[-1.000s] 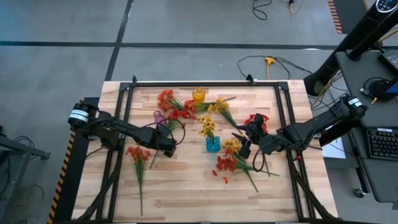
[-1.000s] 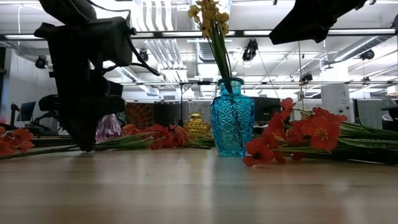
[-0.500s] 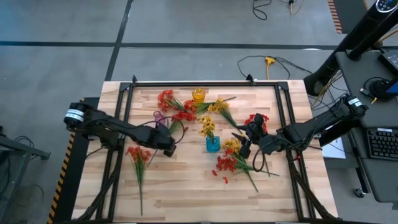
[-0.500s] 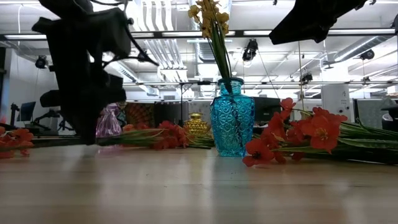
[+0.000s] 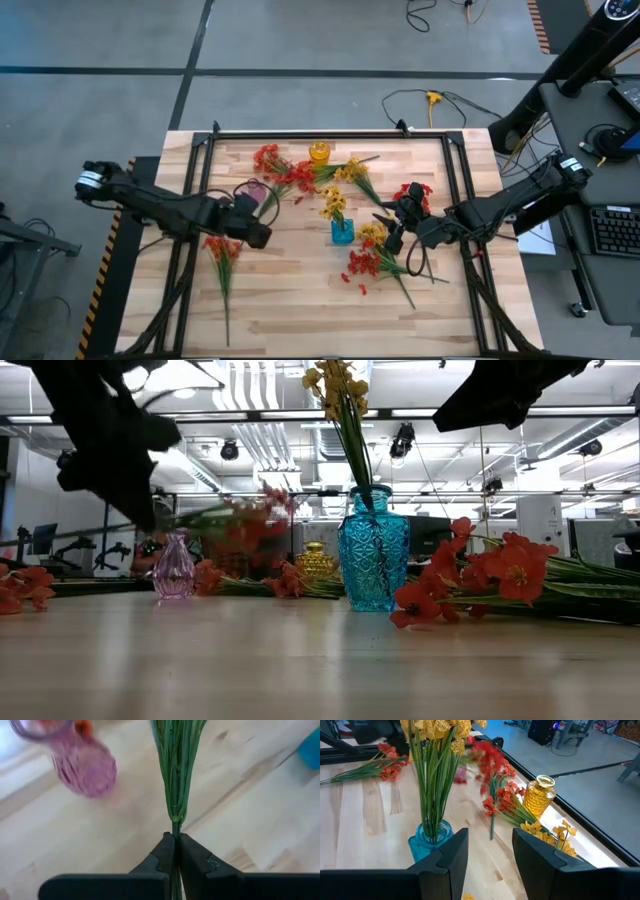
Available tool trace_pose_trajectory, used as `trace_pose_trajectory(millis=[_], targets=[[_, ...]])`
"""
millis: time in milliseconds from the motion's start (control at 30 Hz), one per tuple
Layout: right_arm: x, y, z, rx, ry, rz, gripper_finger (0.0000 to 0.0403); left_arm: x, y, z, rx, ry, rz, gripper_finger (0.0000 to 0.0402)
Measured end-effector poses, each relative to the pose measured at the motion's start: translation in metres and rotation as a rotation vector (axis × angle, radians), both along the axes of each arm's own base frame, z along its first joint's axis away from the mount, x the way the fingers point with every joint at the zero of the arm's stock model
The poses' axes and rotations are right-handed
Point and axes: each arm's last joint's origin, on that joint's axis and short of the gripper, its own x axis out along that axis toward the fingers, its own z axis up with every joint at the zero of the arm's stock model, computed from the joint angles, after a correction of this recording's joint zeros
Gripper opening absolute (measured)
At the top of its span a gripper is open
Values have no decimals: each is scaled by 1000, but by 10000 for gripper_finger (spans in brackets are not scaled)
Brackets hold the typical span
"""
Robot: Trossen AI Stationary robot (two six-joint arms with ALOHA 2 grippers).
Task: Sort flowers into vase by color
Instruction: Put the left red flowers into the purple vase
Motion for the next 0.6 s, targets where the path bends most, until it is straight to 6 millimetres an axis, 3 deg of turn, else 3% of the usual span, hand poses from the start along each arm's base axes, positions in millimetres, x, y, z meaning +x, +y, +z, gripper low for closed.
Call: trace_pose_trajectory(millis=[300,600], targets=[[0,0,0,0,1,0,146,-14,-1,26,161,-171,-57,0],[0,0,0,-1,1,0,146,-26,7,60,445,-354,-63,0]])
